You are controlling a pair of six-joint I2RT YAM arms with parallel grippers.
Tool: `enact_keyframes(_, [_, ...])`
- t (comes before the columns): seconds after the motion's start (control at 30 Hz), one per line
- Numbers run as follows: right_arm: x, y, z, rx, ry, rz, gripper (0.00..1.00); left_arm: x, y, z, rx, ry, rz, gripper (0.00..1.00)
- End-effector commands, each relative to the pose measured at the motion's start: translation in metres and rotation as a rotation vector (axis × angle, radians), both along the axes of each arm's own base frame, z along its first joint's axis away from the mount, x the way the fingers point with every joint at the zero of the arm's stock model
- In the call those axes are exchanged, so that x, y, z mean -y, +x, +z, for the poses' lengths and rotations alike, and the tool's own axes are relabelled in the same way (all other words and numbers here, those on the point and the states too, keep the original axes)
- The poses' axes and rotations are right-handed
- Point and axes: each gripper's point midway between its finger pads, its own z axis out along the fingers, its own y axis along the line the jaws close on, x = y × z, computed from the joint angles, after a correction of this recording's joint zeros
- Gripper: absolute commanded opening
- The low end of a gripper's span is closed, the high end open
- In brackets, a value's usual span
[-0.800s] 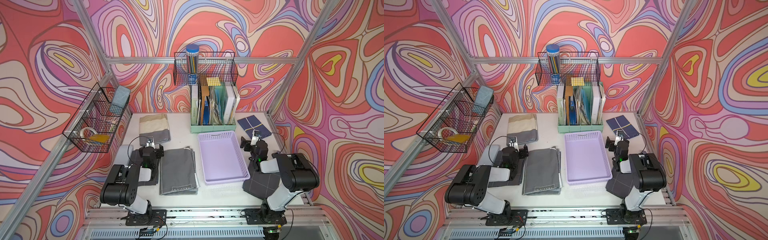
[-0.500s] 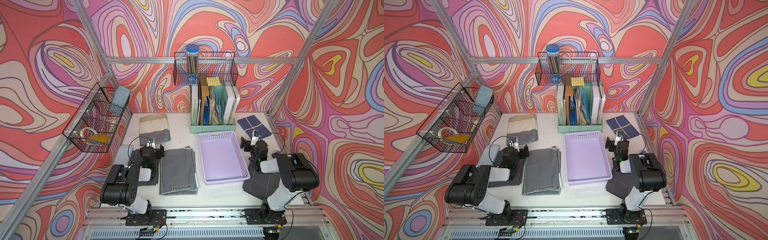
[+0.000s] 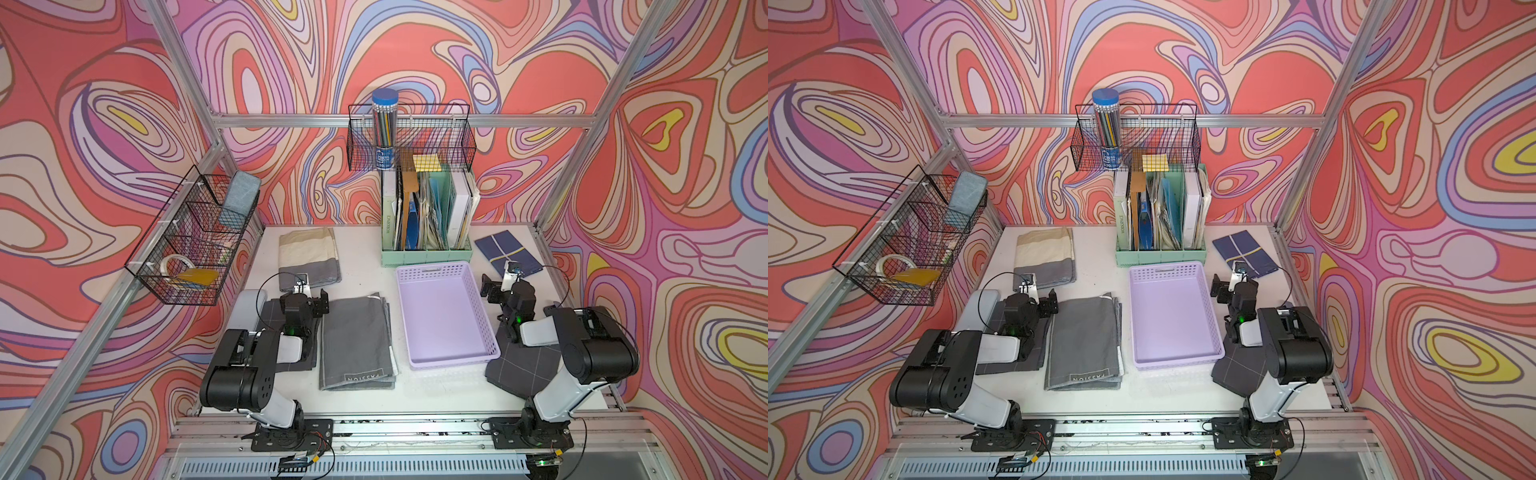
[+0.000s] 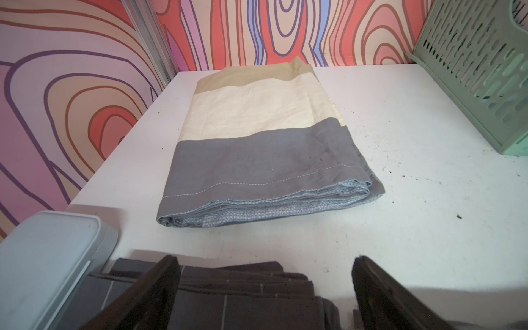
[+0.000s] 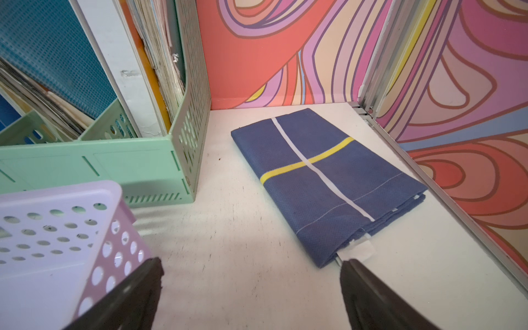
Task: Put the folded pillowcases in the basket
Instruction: Adjust the basket at the center of the board.
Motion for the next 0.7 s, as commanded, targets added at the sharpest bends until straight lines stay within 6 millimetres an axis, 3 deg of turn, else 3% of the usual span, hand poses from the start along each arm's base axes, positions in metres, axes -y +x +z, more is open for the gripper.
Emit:
enact_keyframes(0.0, [-0.001, -0.001, 0.001, 0.004, 0.011, 0.006, 0.98, -0.001, 0.004, 0.005, 0.009, -0.012, 0.002, 0.99])
enact_keyframes(0.2, [-0.001, 0.0, 0.002, 0.003, 0.014, 0.007, 0.98, -0.001, 0.004, 0.007, 0.015, -0.009, 0.002, 0.99])
enact_keyframes(0.3, [0.009, -0.001, 0.009, 0.018, 0.004, -0.055, 0.98, -0.006, -0.002, 0.023, 0.033, -0.005, 0.032, 0.99])
enact_keyframes(0.4, [0.022, 0.007, 0.031, -0.071, -0.003, -0.14, 0.98, 0.001, -0.007, 0.056, 0.034, 0.022, 0.0, 0.99])
enact_keyframes(0.5, [0.017, 0.016, 0.072, -0.108, -0.015, -0.164, 0.98, 0.022, -0.012, 0.099, 0.052, 0.103, -0.082, 0.99])
enact_keyframes(0.53, [0.015, 0.017, 0.088, -0.136, 0.021, -0.172, 0.98, 0.03, -0.009, 0.129, 0.093, 0.101, -0.101, 0.99])
enact_keyframes(0.6, [0.006, 0.018, 0.106, -0.226, 0.137, -0.156, 0.98, 0.039, -0.013, 0.161, 0.09, 0.089, -0.095, 0.99])
enact_keyframes(0.67, [-0.004, 0.023, 0.114, -0.27, 0.412, -0.084, 0.98, 0.033, -0.019, 0.196, 0.076, -0.04, 0.0, 0.99])
